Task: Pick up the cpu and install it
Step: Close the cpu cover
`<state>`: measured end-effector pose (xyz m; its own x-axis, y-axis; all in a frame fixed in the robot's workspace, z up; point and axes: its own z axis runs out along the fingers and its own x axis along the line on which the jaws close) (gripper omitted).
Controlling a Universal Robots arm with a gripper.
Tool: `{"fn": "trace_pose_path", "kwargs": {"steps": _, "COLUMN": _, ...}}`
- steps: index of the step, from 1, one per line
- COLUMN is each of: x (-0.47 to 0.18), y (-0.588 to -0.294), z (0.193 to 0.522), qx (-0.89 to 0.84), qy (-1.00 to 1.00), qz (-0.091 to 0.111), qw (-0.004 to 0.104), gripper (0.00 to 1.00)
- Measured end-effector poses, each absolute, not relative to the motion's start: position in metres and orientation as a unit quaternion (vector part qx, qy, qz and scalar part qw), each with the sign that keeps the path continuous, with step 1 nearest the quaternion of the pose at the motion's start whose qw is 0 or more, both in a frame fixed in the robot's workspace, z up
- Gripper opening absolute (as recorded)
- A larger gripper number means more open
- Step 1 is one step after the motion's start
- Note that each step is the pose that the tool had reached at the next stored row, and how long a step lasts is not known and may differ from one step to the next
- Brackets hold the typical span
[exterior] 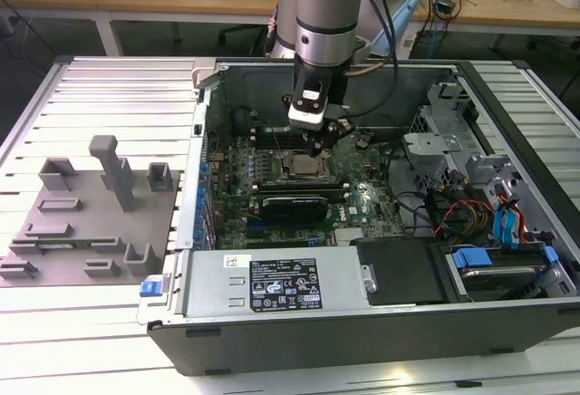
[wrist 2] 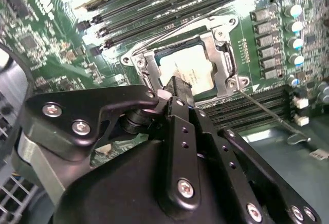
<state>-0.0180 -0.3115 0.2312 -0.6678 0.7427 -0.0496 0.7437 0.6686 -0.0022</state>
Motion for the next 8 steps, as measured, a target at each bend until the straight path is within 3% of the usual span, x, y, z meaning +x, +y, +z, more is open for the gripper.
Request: {"fn": "trace_pose_path", "kwargs": {"steps": 8, "x": -0.0180, "y": -0.3115, "z": 0.2311, "qx": 0.310, "qy": 0.950, "qz": -0.009, "qw": 0.023, "gripper": 0.11}}
